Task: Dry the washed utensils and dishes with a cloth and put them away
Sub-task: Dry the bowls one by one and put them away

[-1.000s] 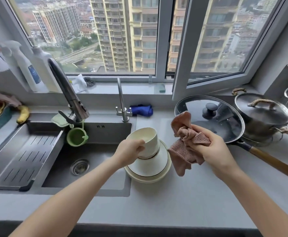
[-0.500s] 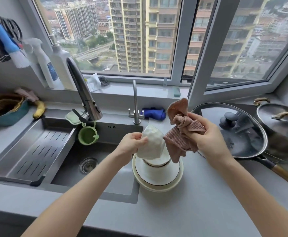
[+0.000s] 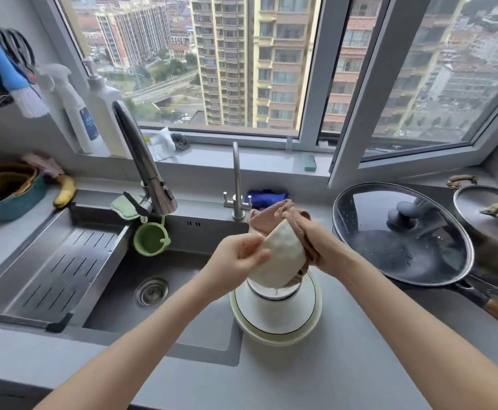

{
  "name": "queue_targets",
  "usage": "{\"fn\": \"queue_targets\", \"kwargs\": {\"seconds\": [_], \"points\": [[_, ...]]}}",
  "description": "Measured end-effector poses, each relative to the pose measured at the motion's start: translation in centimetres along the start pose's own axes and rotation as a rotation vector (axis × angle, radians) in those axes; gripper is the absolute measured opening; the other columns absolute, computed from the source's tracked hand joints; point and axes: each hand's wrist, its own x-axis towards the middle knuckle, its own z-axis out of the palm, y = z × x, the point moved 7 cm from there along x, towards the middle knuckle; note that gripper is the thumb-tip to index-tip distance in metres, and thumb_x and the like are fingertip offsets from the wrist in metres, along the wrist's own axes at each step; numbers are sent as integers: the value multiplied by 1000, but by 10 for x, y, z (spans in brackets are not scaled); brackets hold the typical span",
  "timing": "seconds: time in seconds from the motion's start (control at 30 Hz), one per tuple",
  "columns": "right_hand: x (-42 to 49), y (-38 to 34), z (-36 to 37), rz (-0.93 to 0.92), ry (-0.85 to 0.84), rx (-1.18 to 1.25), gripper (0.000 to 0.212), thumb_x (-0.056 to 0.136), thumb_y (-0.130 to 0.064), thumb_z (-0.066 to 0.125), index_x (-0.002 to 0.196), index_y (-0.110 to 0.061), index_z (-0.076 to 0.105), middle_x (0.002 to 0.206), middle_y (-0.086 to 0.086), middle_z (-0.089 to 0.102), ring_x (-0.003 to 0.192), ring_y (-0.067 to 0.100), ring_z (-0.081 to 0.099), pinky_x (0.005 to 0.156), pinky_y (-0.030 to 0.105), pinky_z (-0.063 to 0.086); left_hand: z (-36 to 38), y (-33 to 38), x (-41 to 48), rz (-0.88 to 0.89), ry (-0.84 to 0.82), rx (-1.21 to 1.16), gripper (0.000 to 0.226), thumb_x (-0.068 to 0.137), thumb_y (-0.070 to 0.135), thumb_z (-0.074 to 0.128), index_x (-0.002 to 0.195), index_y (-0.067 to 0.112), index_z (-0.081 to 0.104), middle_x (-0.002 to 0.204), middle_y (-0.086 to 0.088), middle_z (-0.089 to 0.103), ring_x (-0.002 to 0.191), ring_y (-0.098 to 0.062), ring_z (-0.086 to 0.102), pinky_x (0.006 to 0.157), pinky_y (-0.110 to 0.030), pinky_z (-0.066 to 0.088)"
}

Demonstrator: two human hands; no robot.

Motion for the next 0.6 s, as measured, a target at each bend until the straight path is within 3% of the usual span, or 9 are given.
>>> {"fn": "queue_targets", "kwargs": {"seconds": [0.07,0.13,0.2,0.23,0.3,0.37,0.43,0.53,0.6], "points": [[-2,3,0,95,-80,1,48,84,-64,51,106,-25,67,83,0,68,74,18,64,59,29,50,5,14,-8,356,19,433,12,86,20,56,88,8,59,68,-9,61,62,-14,51,59,-27,41],[-6,-2,-2,105,-86,-49,29,88,-49,58,102,-25,67,74,0,65,64,17,62,51,26,50,16,18,-19,580,-42,680,7,87,17,51,89,13,56,64,-5,62,56,-20,51,54,-24,40],[-7,-8,-10,39,-13,-136,9,89,-17,55,83,-16,61,52,-1,49,42,14,45,41,19,34,25,20,-22,656,-112,761,7,88,14,51,91,11,56,65,-2,62,56,-22,52,53,-24,41],[-7,-9,-12,6,31,-174,13,86,-6,50,76,-12,54,44,-2,39,36,13,34,41,18,25,27,21,-23,687,-123,788,8,89,15,51,93,11,56,68,-1,63,59,-22,54,56,-27,45],[-8,-6,-16,-19,88,-155,14,81,2,45,82,-9,54,43,-2,32,35,12,26,43,18,19,22,22,-25,700,-98,755,18,92,25,51,97,12,63,82,1,69,78,-19,61,78,-30,49],[-12,-1,-18,-19,134,-87,25,80,2,45,99,-8,58,57,6,38,45,16,33,47,22,24,0,17,-23,460,51,493,32,88,43,55,106,20,67,108,6,66,107,-5,55,100,-26,39],[-19,2,-20,-18,181,-70,24,80,0,48,99,-11,58,71,10,41,55,19,37,51,26,26,-24,-6,-27,-8,240,68,50,73,64,57,113,34,58,125,5,58,116,-1,51,105,-28,38],[-33,5,-13,-22,153,-73,17,82,-1,52,95,-9,59,70,12,45,56,20,41,49,24,26,7,-40,-38,-648,77,-574,71,67,76,54,117,26,56,122,-19,60,109,-28,62,99,-50,46],[-44,1,-2,-40,94,-103,11,85,-3,57,96,-2,58,66,12,49,51,18,44,43,20,26,28,-37,-39,-735,43,-836,56,84,61,45,121,20,58,109,-16,69,99,-34,66,89,-54,51]]}}
